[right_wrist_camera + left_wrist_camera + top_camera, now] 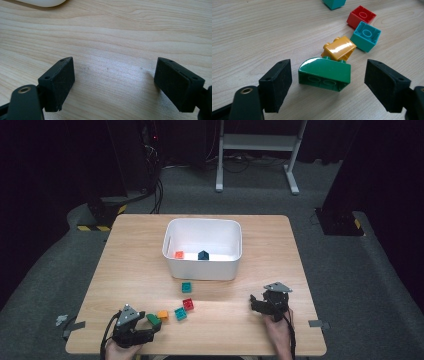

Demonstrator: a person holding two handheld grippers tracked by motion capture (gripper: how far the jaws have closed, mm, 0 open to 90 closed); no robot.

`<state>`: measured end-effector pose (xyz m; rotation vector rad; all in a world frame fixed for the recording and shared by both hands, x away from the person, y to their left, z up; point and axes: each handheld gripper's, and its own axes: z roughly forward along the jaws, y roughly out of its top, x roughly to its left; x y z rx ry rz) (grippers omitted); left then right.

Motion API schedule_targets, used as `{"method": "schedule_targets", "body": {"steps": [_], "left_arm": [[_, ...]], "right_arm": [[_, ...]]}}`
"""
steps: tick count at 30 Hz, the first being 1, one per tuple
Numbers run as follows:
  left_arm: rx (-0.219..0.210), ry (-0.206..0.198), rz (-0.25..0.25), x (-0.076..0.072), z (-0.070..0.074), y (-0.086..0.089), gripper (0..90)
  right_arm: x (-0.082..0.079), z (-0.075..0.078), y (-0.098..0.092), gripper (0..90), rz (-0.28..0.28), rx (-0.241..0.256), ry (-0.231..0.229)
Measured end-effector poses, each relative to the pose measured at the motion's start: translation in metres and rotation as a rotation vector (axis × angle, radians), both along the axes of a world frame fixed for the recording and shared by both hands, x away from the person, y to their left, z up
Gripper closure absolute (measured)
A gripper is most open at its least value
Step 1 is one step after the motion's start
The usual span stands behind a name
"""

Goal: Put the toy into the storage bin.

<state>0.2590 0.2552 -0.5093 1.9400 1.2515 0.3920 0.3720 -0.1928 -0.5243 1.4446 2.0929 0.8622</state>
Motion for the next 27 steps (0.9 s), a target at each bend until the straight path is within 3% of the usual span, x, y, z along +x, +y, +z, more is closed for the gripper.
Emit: {"method": "schedule_targets", "body": {"steps": [11, 27], "left_arm": [[0.018, -0.007, -0.006, 0.0027, -0.005, -0.0023, 37.9], [0.017, -0.024, -0.019, 0.0028, 0.0014, -0.0025, 39.6]], "right_arm": [[0.0, 0.0, 0.0, 16.6, 0.0, 0.0, 0.0], [0.0, 0.0, 0.0, 16.6, 0.0, 0.0, 0.0]]}}
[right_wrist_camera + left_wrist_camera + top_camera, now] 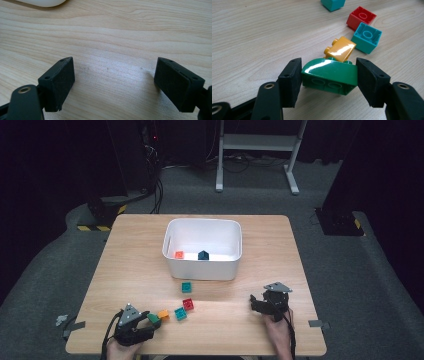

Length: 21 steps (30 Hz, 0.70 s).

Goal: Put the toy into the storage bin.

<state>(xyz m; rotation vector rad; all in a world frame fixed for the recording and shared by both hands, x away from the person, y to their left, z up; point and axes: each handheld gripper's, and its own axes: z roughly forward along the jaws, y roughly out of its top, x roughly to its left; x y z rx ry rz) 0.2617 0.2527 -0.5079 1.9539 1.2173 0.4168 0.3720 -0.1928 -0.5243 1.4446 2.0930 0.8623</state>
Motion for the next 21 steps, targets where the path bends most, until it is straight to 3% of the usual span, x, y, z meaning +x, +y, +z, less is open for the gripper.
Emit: {"method": "schedule_targets", "body": {"steps": [12, 21], "left_arm": [[-0.04, -0.02, -0.01, 0.0, 0.021, 0.003, 39.7], [-0.075, -0.016, -0.011, 0.009, 0.043, 0.009, 40.0]], "right_arm": [[0.0, 0.0, 0.0, 16.6, 0.0, 0.0, 0.0], [0.0, 0.0, 0.0, 16.6, 0.0, 0.0, 0.0]]}}
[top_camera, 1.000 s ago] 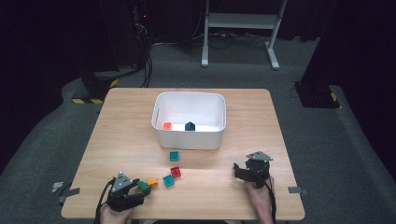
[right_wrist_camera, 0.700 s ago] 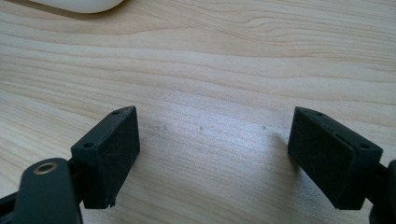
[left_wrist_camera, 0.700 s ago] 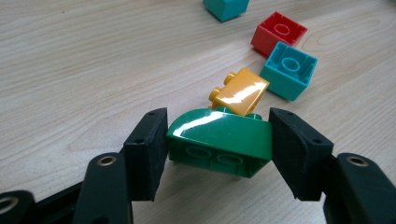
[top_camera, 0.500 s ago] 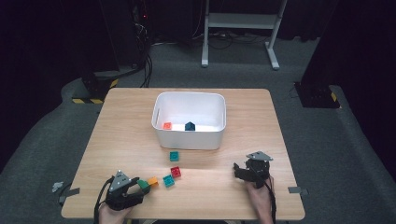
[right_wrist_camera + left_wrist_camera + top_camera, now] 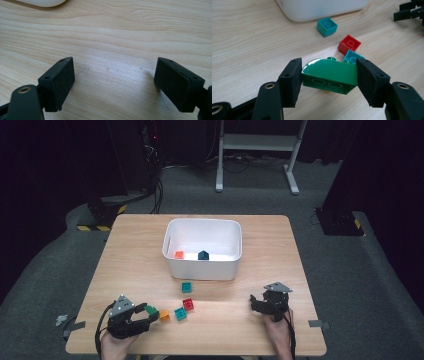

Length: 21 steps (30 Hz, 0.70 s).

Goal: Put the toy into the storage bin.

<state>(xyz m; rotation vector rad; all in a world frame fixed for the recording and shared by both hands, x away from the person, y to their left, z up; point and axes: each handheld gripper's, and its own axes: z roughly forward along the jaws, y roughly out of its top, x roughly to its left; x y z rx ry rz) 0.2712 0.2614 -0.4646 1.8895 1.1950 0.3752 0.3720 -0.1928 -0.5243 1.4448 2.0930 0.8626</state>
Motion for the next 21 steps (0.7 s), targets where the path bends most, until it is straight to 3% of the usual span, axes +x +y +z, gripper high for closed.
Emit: {"method": "schedule_targets", "body": {"steps": [11, 21], "left_arm": [[-0.005, 0.01, -0.004, 0.018, 0.026, 0.003, 42.6], [0.008, -0.013, -0.013, 0.037, 0.053, 0.0, 42.8]], "right_arm": [[0.0, 0.0, 0.0, 16.6, 0.0, 0.0, 0.0], [0.0, 0.0, 0.0, 16.6, 0.0, 0.0, 0.0]]}}
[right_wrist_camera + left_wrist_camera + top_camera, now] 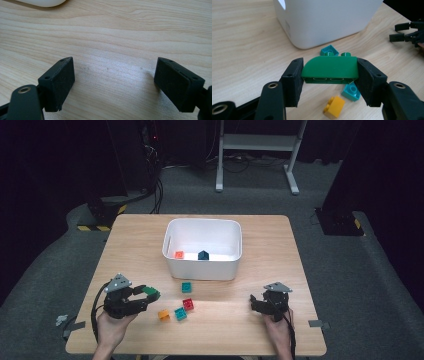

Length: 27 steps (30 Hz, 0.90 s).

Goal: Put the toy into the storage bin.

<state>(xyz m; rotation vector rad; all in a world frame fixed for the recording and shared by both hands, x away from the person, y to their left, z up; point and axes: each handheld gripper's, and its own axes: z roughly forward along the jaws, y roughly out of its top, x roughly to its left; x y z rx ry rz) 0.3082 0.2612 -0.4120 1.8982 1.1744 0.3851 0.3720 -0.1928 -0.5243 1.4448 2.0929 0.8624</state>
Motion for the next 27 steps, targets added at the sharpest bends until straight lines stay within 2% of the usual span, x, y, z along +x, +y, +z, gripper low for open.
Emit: {"method": "schedule_targets", "body": {"steps": [9, 27], "left_arm": [[0.002, -0.021, -0.025, 0.024, 0.028, -0.008, 42.8], [-0.013, -0.031, -0.096, 0.071, 0.07, -0.033, 42.9]], "right_arm": [[0.0, 0.0, 0.0, 16.6, 0.0, 0.0, 0.0], [0.0, 0.0, 0.0, 16.6, 0.0, 0.0, 0.0]]}}
